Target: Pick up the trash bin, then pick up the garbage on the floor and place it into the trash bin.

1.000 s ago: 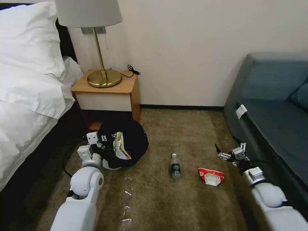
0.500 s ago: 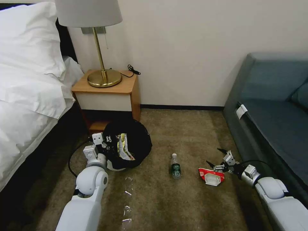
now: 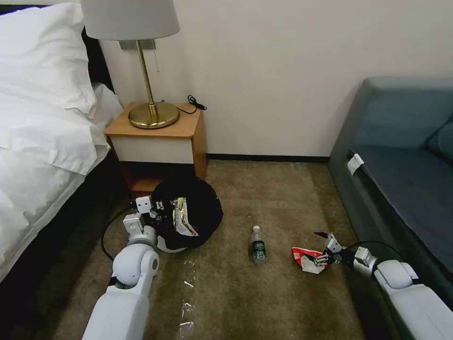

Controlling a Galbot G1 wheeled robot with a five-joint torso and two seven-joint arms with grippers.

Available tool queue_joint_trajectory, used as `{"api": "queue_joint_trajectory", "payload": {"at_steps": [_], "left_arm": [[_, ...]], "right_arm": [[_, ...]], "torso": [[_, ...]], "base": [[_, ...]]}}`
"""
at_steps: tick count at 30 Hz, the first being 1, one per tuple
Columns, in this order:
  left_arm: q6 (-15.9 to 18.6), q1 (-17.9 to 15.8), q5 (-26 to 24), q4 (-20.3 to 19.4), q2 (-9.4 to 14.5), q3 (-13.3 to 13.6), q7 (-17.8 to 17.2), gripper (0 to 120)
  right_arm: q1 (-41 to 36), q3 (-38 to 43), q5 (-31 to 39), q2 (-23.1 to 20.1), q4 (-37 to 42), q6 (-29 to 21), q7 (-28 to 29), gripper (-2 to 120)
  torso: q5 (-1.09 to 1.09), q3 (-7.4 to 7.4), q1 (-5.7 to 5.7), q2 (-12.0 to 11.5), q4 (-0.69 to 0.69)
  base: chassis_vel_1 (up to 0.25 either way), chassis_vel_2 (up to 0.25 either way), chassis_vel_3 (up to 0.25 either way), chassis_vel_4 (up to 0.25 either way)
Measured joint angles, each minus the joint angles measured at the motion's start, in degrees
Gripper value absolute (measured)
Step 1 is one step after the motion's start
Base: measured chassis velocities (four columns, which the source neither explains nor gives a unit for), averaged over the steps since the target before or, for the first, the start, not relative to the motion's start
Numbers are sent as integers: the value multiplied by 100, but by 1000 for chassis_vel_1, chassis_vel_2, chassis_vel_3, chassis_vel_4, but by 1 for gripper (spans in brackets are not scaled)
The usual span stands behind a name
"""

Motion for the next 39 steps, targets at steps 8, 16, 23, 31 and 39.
{"api": "queue_joint_trajectory", "payload": {"at_steps": [8, 16, 23, 31, 39], "left_arm": [[-15, -18, -2, 27, -30, -55, 8, 5], [-24, -55, 10, 46, -105, -56, 14, 5], [-45, -63, 11, 84, -114, -119, 29, 5], [-74, -101, -1, 146, -131, -142, 61, 5], [-207, -129, -5, 422, -238, -147, 186, 5]], "right_arm": [[188, 119, -473, 19, -267, 153, -787, 100], [478, 80, -1119, 198, -787, 392, -854, 100], [802, -98, -1544, 385, -1251, 452, -631, 100], [899, -223, -1776, 453, -1485, 476, -778, 100], [970, -403, -1871, 573, -1748, 509, -822, 100]], "torso": [[0, 0, 0, 0, 0], [0, 0, 0, 0, -1], [-1, 0, 0, 0, 1], [0, 0, 0, 0, -1], [-1, 0, 0, 0, -1]], "base": [[0, 0, 0, 0], [0, 0, 0, 0], [0, 0, 0, 0], [0, 0, 0, 0], [0, 0, 0, 0]]}}
